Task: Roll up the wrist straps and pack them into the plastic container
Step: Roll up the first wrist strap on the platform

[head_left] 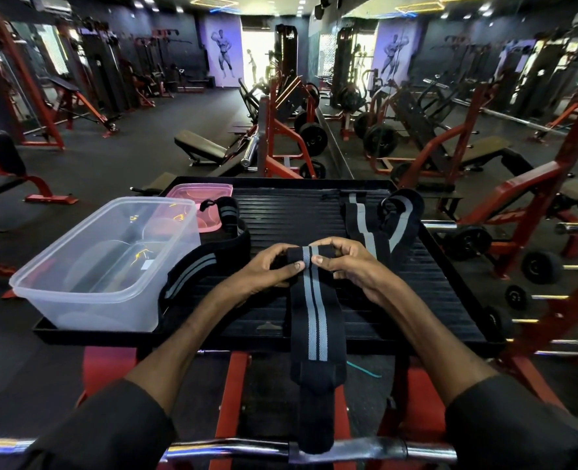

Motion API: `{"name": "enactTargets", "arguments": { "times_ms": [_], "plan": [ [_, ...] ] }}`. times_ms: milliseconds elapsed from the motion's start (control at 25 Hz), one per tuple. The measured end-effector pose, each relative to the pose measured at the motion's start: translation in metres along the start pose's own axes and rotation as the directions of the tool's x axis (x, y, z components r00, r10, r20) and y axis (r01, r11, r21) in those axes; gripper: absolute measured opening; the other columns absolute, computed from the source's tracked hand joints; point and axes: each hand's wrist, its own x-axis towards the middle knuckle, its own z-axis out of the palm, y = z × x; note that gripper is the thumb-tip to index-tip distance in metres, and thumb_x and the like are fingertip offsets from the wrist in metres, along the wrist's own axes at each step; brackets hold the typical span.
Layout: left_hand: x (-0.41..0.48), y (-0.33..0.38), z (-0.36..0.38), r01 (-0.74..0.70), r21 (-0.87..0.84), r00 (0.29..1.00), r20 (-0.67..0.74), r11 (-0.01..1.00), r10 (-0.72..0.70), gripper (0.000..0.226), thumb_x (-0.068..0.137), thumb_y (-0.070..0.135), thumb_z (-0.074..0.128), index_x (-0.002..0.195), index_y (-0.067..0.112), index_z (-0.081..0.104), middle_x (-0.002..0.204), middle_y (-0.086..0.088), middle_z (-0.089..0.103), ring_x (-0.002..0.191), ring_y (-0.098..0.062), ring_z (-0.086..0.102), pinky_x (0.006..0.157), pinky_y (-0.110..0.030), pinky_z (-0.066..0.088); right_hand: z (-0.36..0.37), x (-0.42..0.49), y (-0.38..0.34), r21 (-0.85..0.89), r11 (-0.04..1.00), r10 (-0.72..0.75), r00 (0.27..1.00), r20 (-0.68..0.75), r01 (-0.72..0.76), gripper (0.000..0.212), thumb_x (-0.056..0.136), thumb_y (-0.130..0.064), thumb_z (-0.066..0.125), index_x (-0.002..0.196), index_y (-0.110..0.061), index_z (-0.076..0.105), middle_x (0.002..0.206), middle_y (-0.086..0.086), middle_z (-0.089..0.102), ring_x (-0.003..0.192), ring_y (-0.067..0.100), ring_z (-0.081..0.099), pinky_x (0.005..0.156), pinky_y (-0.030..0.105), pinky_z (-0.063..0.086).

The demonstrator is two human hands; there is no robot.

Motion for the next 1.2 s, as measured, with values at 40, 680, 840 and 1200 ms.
{"name": "enactTargets", "arguments": {
  "times_ms": [40,680,840,1200],
  "plan": [
    [0.000,0.001,0.000,-0.007,0.000,1.000,-0.008,1.000,0.007,0.031,0.093,0.027,0.069,0.123,0.027,0.063,0.120,0.013,0.064,0.105,-0.004,0.068,0.080,-0.028,0.061,0.000,0.000,-0.001,-0.008,1.000,0.004,1.000,0.001,-0.004,0.034,0.087,-0.023,0.079,0.120,-0.021,0.071,0.088,-0.015,0.075,0.085,0.002,0.063,0.084,0.037,0.044],
    [-0.003,-0.002,-0.005,-0.250,0.067,0.941,-0.218,0.966,0.259,0.052,0.071,-0.002,0.084,0.113,0.022,0.065,0.113,0.006,0.069,0.108,-0.005,0.063,0.094,-0.020,0.049,0.010,0.001,-0.003,0.037,0.995,0.097,0.995,0.022,-0.098,0.058,0.077,-0.055,0.079,0.122,-0.023,0.064,0.105,0.001,0.063,0.089,0.017,0.056,0.073,0.030,0.049],
    [-0.004,0.007,0.010,0.097,-0.344,0.993,-0.029,0.934,-0.114,0.051,0.095,0.022,0.063,0.140,0.032,0.040,0.114,0.012,0.067,0.101,0.000,0.064,0.081,-0.019,0.051,0.022,0.001,0.000,0.065,0.998,0.016,0.997,-0.080,-0.011,0.041,0.086,-0.040,0.078,0.121,-0.023,0.067,0.113,-0.002,0.074,0.103,0.015,0.065,0.079,0.033,0.046],
    [-0.017,-0.004,-0.012,-0.131,0.009,0.985,-0.113,0.991,0.131,0.041,0.082,0.007,0.079,0.121,0.007,0.065,0.121,-0.006,0.070,0.112,-0.007,0.065,0.097,-0.019,0.049,0.013,-0.006,-0.010,0.145,0.982,0.118,0.992,0.045,-0.124,0.043,0.083,-0.011,0.077,0.123,-0.027,0.070,0.108,-0.002,0.071,0.102,0.014,0.064,0.096,0.043,0.040]
  ]
}}
